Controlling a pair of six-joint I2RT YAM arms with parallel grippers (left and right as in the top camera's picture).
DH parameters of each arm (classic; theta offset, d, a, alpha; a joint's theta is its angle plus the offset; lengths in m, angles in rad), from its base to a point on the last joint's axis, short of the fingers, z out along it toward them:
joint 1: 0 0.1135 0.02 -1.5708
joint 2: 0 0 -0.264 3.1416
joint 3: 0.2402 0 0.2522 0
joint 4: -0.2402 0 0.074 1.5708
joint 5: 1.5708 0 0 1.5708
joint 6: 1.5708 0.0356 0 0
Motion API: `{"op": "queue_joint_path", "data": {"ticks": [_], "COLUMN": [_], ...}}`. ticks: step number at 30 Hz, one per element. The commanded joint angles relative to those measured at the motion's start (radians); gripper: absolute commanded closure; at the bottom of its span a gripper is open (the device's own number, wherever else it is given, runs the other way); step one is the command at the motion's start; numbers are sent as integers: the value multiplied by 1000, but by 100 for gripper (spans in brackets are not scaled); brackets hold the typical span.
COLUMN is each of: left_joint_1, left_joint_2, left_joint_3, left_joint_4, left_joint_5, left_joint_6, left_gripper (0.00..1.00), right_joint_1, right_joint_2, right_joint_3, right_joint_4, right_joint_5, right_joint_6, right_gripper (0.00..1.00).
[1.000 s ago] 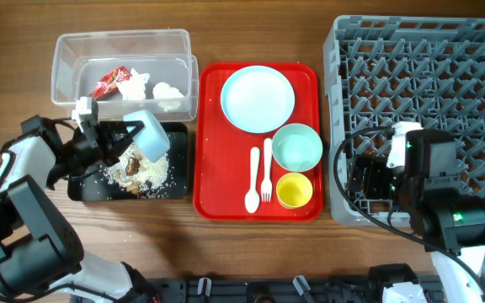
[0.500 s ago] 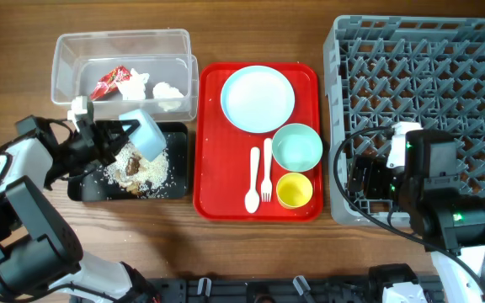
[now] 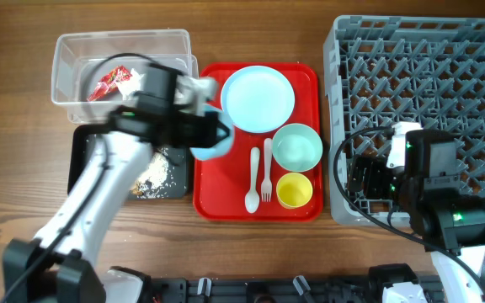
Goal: Sort waste into correct bins and load items into the dishwasher rack
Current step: 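Set the emptied light-blue bowl back on the red tray, then grasp the yellow cup with the left gripper and lift it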
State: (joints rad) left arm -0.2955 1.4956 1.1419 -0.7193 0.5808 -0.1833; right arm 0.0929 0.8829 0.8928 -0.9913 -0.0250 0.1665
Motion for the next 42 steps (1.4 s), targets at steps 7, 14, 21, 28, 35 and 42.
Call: {"op": "queue_joint_path", "data": {"ticks": [7, 14, 21, 28, 35, 42], "left_joint_1": [-283, -283, -379, -533, -539, -264], "left_joint_2": [266, 221, 141, 266, 351, 95], "left_joint_3": [7, 91, 132, 130, 132, 161], "left_joint_4": [36, -95, -101, -105, -101, -96], "left_joint_5": [-489, -480, -225, -325, -327, -67], "left_joint_6": [-64, -64, -64, -130, -140, -139], "left_gripper": [93, 35, 34, 38, 96, 96], "right_joint_1": [1, 1, 1, 1, 1, 1], "right_joint_2": [2, 2, 2, 2, 2, 6], "right_joint_3": [19, 20, 20, 20, 20, 20], "right_joint_4": [-1, 0, 2, 2, -1, 107], "right_joint_5": [9, 9, 9, 9, 9, -6], "right_joint_6": [-7, -7, -7, -7, -7, 45], "right_gripper": [0, 0, 0, 0, 0, 0]}}
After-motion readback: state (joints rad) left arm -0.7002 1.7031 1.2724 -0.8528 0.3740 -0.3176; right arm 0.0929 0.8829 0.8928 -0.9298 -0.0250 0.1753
